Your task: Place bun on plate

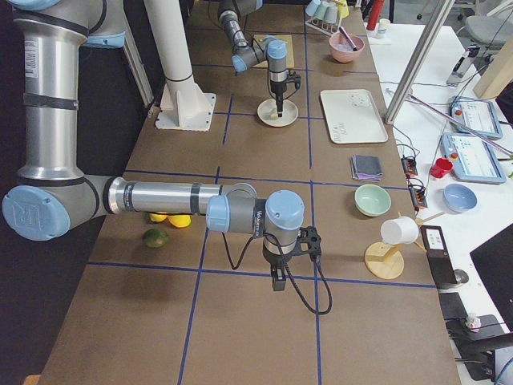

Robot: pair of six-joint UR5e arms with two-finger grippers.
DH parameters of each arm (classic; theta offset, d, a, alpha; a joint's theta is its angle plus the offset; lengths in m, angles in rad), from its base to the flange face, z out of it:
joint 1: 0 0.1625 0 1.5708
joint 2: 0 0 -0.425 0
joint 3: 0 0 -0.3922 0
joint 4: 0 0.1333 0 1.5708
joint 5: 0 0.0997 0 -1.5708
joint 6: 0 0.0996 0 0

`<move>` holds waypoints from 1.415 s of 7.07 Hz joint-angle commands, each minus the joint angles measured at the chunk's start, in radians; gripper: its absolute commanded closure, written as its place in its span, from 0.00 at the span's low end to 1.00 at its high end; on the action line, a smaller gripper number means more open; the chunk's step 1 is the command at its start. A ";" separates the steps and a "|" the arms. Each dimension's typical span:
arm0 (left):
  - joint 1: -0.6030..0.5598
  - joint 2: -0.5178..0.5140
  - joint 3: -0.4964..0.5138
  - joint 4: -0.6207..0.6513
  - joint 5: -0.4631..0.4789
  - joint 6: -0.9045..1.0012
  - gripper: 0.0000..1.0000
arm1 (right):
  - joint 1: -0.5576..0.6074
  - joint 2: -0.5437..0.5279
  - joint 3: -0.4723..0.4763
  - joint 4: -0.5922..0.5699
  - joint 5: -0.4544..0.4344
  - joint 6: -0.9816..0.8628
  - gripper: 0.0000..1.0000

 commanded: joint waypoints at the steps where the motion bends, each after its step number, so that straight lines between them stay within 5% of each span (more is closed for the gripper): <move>1: -0.045 0.070 -0.176 0.222 -0.003 0.115 0.01 | 0.000 0.000 -0.004 0.000 0.000 0.000 0.00; 3: -0.175 0.303 -0.417 0.265 -0.135 0.328 0.01 | 0.000 0.000 -0.004 0.000 0.000 -0.002 0.00; 5: -0.379 0.510 -0.499 0.264 -0.301 0.672 0.01 | 0.000 0.000 -0.004 0.000 0.000 -0.002 0.00; 8: -0.725 0.773 -0.481 0.252 -0.479 1.226 0.00 | 0.000 0.000 -0.004 0.000 0.000 -0.002 0.00; 10: -0.859 0.903 -0.460 0.253 -0.489 1.267 0.00 | 0.000 0.000 -0.005 0.000 0.000 -0.002 0.00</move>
